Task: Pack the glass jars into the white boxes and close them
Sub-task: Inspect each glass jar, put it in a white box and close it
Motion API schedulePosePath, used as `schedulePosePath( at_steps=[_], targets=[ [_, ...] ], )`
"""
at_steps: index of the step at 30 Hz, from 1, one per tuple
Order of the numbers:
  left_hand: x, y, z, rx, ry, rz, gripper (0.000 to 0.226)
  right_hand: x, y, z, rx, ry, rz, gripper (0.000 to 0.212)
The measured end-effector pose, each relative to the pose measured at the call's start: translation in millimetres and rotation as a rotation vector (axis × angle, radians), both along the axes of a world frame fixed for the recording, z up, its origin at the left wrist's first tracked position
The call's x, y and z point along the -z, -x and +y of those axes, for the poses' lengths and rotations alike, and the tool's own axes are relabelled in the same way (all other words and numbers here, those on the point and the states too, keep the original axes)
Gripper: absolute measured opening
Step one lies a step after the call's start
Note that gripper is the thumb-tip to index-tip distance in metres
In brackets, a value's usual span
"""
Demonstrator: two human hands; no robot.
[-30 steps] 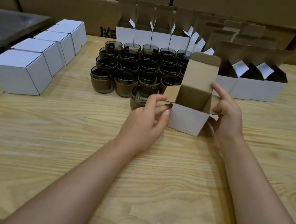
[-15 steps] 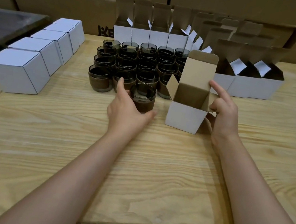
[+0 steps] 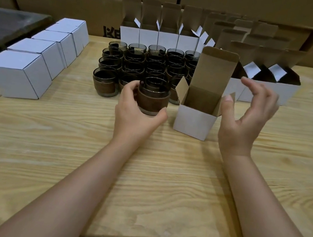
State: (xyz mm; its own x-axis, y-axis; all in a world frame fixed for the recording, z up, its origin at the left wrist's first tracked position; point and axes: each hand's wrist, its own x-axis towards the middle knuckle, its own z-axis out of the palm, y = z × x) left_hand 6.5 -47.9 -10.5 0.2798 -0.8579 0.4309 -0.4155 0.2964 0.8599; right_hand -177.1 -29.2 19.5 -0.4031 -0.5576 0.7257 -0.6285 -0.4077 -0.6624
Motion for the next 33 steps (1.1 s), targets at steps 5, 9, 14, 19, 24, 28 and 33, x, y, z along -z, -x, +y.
schedulePosePath(
  at_steps=[5, 9, 14, 19, 24, 28, 33],
  targets=[
    [-5, 3, 14, 0.176, 0.195, -0.107, 0.072, -13, -23, 14, -0.080, 0.083, 0.305, 0.042],
    [-5, 6, 19, 0.248, 0.293, -0.202, 0.073, -16, -35, 20, -0.250, -0.055, 0.515, 0.052],
    [-5, 6, 17, 0.263, 0.304, -0.231, 0.075, -18, -34, 20, -0.341, -0.134, 0.473, 0.053],
    [-2, 6, 12, 0.314, 0.186, -0.208, 0.105, -27, -25, 16, -0.390, -0.076, 0.267, 0.046],
    [3, 7, 7, 0.387, -0.024, -0.175, 0.113, -27, -9, 6, -0.269, -0.055, 0.137, 0.045],
    [8, 7, 3, 0.448, -0.124, -0.210, 0.107, -20, -5, -2, -0.177, -0.107, 0.317, 0.050],
    [8, 9, 4, 0.445, -0.148, -0.201, 0.102, -17, 0, -7, -0.112, -0.130, 0.419, 0.052]
  ],
)
